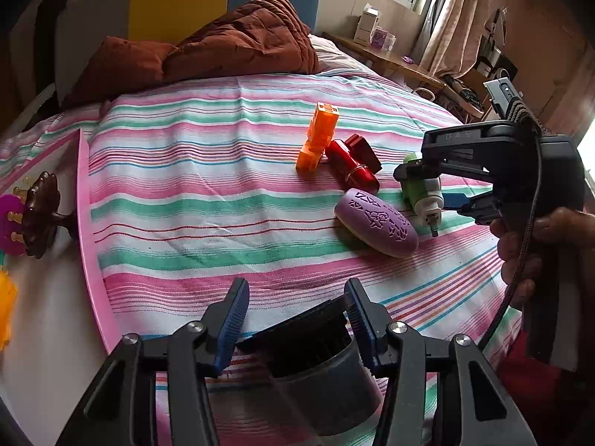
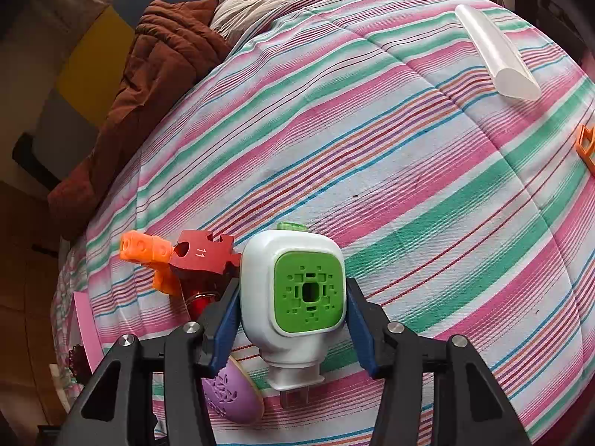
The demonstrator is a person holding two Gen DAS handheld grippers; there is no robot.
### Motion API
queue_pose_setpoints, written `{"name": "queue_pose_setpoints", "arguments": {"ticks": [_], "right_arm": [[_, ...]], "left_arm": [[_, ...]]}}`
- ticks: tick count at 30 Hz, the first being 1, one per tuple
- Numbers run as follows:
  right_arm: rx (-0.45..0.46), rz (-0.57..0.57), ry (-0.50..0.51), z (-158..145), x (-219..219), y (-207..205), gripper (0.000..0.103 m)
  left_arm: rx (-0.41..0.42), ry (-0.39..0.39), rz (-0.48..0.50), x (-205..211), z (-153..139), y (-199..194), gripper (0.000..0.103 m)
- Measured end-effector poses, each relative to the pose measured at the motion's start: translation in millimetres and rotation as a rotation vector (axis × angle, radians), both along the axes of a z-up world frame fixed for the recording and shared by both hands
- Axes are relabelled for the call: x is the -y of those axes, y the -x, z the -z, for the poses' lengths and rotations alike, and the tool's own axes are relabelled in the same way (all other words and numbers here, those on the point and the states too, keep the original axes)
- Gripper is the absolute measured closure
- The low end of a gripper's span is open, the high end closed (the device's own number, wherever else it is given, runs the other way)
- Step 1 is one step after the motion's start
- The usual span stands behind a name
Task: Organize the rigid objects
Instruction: 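Lift the black cylinder with the left tool and swing it toward the tray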
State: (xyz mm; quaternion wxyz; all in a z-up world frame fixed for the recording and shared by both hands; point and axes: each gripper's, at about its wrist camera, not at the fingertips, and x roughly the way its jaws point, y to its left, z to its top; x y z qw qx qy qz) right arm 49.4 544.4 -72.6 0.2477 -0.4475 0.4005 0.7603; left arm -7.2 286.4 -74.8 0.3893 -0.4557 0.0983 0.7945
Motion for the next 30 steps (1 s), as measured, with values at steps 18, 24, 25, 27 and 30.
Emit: {"name": "queue_pose_setpoints", "arguments": {"ticks": [18, 24, 25, 27, 30], "right_arm": [[0.055, -0.062, -0.086, 2, 8, 6, 0.050], [0.065, -0.065, -0.086, 2, 8, 14, 0.050], [0.064, -0.065, -0.084, 2, 8, 14, 0.050], [0.061, -0.061, -0.075, 2, 6, 13, 0.050], [0.058, -0.058, -0.063, 2, 4, 13, 0.050]], "left_arm": [[0.051, -0.050, 0.090, 14, -12, -16, 0.086], [0.084, -0.090, 0.064, 16, -15, -6, 0.042], [0.080, -0.096, 0.049, 19, -19, -4, 0.041], [0.078, -0.097, 0.027, 26, -30, 1, 0.041], [0.144, -0.098, 0.028, 47, -40, 3, 0.043]]}}
